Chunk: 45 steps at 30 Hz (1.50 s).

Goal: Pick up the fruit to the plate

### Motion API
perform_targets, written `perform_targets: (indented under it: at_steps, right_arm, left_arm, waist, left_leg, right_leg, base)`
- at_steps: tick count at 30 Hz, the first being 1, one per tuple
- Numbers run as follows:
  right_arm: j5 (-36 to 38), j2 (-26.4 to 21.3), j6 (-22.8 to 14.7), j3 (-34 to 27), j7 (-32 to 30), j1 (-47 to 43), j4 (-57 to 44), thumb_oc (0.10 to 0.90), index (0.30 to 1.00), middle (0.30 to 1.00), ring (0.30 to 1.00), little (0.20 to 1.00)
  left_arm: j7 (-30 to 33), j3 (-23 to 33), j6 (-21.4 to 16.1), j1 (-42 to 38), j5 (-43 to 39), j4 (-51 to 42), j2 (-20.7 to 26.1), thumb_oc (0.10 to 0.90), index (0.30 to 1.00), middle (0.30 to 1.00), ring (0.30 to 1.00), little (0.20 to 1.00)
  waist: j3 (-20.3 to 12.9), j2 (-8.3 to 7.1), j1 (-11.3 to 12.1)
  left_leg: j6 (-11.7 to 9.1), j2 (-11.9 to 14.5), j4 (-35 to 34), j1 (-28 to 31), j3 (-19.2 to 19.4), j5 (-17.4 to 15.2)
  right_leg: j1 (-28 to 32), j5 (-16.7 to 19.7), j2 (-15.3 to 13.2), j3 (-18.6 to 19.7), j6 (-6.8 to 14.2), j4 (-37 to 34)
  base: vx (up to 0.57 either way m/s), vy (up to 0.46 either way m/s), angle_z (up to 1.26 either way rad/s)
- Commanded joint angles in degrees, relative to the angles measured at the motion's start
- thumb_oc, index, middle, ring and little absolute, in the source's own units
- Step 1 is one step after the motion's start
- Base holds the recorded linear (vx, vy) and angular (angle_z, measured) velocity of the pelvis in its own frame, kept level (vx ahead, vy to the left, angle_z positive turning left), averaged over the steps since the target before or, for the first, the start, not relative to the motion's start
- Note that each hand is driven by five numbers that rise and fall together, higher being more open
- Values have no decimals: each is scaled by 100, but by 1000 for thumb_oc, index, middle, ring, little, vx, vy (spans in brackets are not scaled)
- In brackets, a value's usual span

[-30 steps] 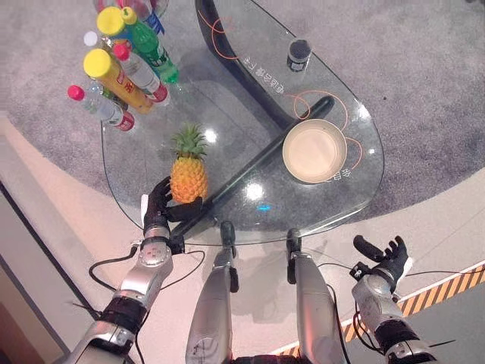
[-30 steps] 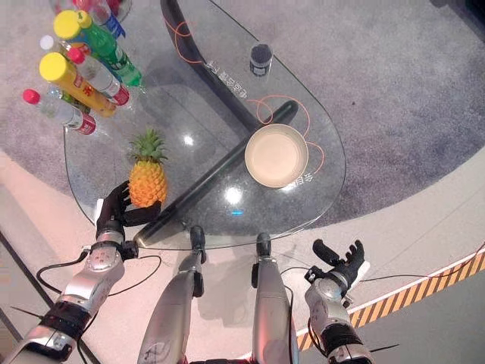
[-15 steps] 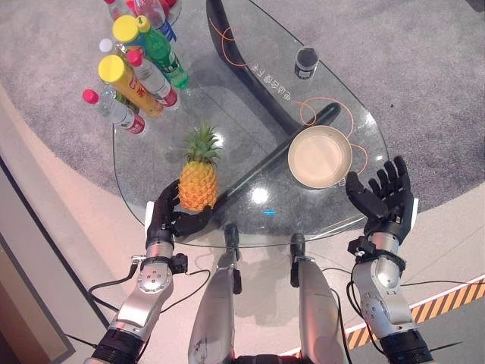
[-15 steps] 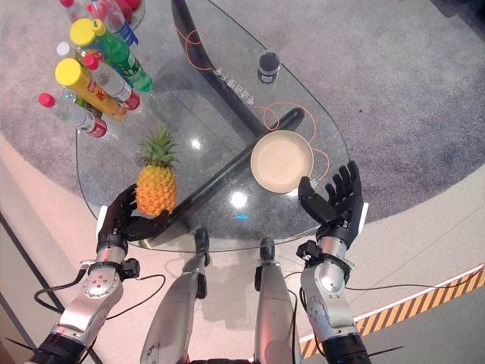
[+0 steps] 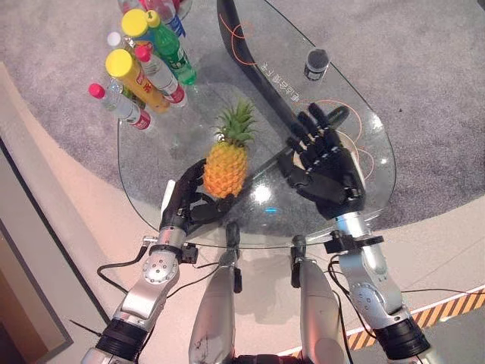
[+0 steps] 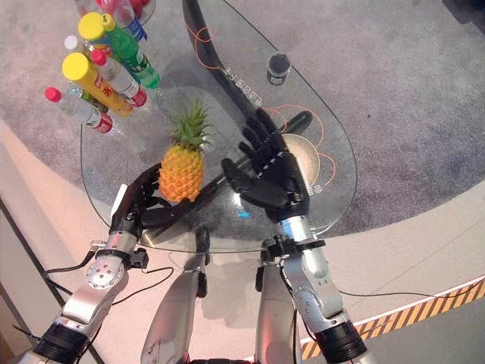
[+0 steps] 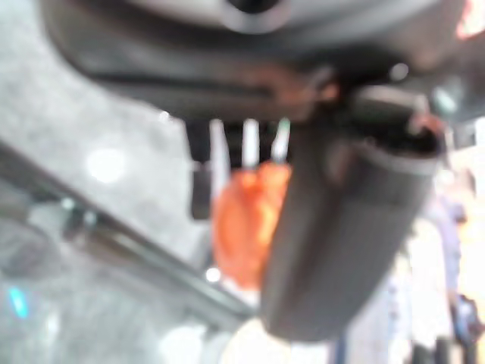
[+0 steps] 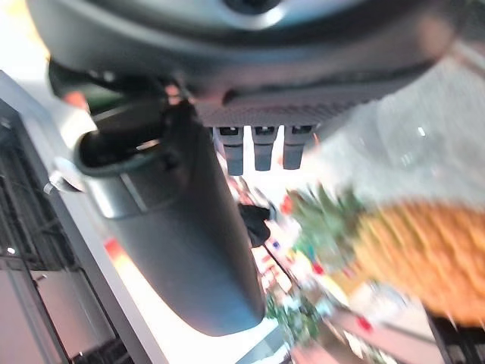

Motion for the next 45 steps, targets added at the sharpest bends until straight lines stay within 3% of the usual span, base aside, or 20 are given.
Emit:
perform_targets:
  at_steps: [1,10,16,19,27,37,45]
  right_arm:
    - [274,187,-298,-18,-12,-461,-391,800,900,900,900,900]
    - [353,273,-504,127,-578,-630,23,800,900,900,900,900]
    - [-63,380,-733,53,-1406,-607,180,800,900,900,900,900]
    - [-140,430,-753,-15,-1526,-544,159,800,900,900,900,900]
    - [85,410,-575,53,-1255,-501,86,800,900,900,900,900]
    - [380,226,-253,225,-337,-671,-14,800,900,900,900,900]
    - [411,47,-274,299,120,-950,5,800,900,900,900,900]
  left_arm:
    - [-66,114,-810,-420,254,-1154,340,100,300,300,300,200]
    - [121,-47,-891,-588,502,-1342,491,100,300,300,300,200]
    - [156,0,-917,-527,463,-1387,503,100,300,300,300,200]
    - [200,14,-919,-489,505,-1417,471,100,300,300,300,200]
    - [40,55,-911,-426,596,-1453,450,100,300,300,300,200]
    - [-595,-135,-692,-496,562,-1447,599,100,300,300,300,200]
    - [-916,-430,-468,-677,460,-1252,710,100,300,300,300,200]
  waist:
    - [-63,-311,-41]
    - [-63,-255,16]
    - [-63,-209,34]
    - [-63,-200,31]
    - [-63,-196,36]
    - [-63,-203,48]
    - [-63,-241,42]
  left_leg:
    - [264,-360,1486,-190,-41,-699]
    - [259,-405,1502,-184,-81,-680]
    - [263,-398,1475,-138,-62,-659]
    - [280,-419,1453,-132,-65,-674]
    - [291,-428,1426,-106,-69,-669]
    - [296,-451,1481,-160,-78,-699]
    - [295,-445,1593,-260,-67,-747]
  right_leg:
    - [654,1203,-19,-570,-109,-1326]
    - [677,1190,-63,-622,-122,-1319]
    - [703,1181,-88,-633,-134,-1317]
    - [696,1187,-92,-620,-129,-1322]
    - [696,1189,-92,-596,-133,-1329]
    - [654,1191,-101,-595,-119,-1291]
    - [560,1204,-117,-617,-88,-1228]
  base:
    - [0,0,0]
    - [2,3,1]
    - [12,20,2]
    - [2,7,1]
    - [3,5,1]
    - [0,0,0]
    - [0,0,0]
